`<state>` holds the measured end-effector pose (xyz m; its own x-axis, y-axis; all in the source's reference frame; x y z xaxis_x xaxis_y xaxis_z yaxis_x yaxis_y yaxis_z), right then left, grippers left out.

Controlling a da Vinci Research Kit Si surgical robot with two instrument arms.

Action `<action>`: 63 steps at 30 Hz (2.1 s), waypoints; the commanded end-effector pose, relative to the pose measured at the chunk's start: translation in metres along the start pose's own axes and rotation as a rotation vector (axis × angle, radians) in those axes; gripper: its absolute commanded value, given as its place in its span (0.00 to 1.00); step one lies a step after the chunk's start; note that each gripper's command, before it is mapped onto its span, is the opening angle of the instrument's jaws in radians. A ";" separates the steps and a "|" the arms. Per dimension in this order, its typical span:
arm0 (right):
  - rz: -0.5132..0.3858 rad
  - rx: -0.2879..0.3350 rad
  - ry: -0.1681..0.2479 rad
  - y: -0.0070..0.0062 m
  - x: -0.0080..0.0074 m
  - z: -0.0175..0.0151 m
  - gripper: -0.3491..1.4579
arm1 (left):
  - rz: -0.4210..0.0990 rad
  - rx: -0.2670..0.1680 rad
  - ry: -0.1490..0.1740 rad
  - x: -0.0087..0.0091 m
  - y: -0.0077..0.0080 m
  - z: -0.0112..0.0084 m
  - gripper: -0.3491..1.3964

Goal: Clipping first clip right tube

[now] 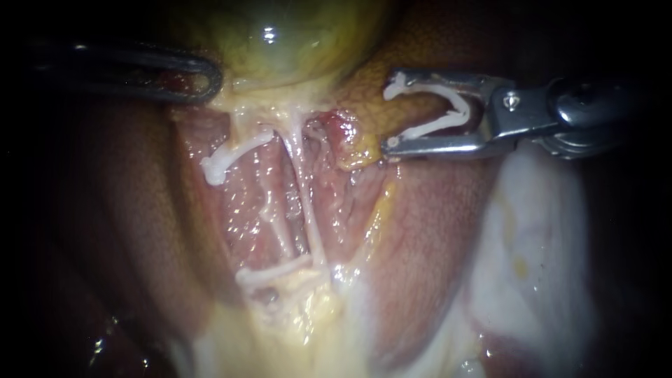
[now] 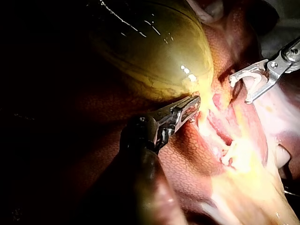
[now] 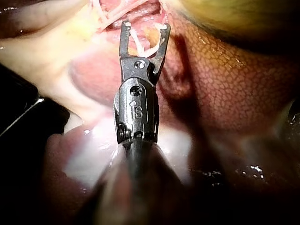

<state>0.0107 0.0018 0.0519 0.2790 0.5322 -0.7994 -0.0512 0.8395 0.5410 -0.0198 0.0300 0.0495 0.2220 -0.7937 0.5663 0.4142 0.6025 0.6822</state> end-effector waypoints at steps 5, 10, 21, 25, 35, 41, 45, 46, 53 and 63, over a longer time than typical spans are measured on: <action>0.089 0.050 -0.007 -0.0010 -0.0019 0.0015 0.47 | 0.000 -0.001 0.000 0.0000 -0.0001 0.0000 0.00; 0.145 0.084 -0.021 -0.0018 -0.0036 0.0031 0.47 | 0.000 -0.001 0.000 0.0000 -0.0001 -0.0001 0.00; 0.214 0.133 -0.048 -0.0025 -0.0071 0.0063 0.46 | 0.000 -0.002 0.000 0.0000 -0.0002 -0.0001 0.00; 0.236 0.159 -0.050 -0.0028 -0.0076 0.0073 0.46 | 0.000 -0.002 0.000 0.0001 -0.0002 -0.0001 0.00; 0.330 0.269 0.059 -0.0032 -0.0075 0.0087 0.46 | 0.000 -0.002 0.000 0.0001 -0.0003 -0.0001 0.00; 0.341 0.339 0.102 -0.0037 -0.0074 0.0090 0.45 | 0.000 -0.002 0.000 0.0001 -0.0003 -0.0001 0.00; 0.343 0.389 0.124 -0.0042 -0.0073 0.0090 0.44 | 0.000 -0.002 0.000 0.0001 -0.0003 -0.0001 0.00; 0.359 0.409 0.128 -0.0045 -0.0072 0.0090 0.44 | 0.000 -0.002 0.000 0.0001 -0.0003 -0.0001 0.00; 0.370 0.491 0.131 -0.0062 -0.0068 0.0092 0.42 | 0.000 -0.003 0.000 0.0001 -0.0003 -0.0001 0.00; 0.370 0.488 0.132 -0.0062 -0.0066 0.0100 0.35 | 0.000 -0.003 -0.001 0.0001 -0.0003 0.0000 0.00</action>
<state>0.0188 -0.0080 0.0564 0.2040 0.8126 -0.5460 0.3314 0.4674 0.8195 -0.0198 0.0297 0.0492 0.2215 -0.7938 0.5665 0.4166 0.6022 0.6810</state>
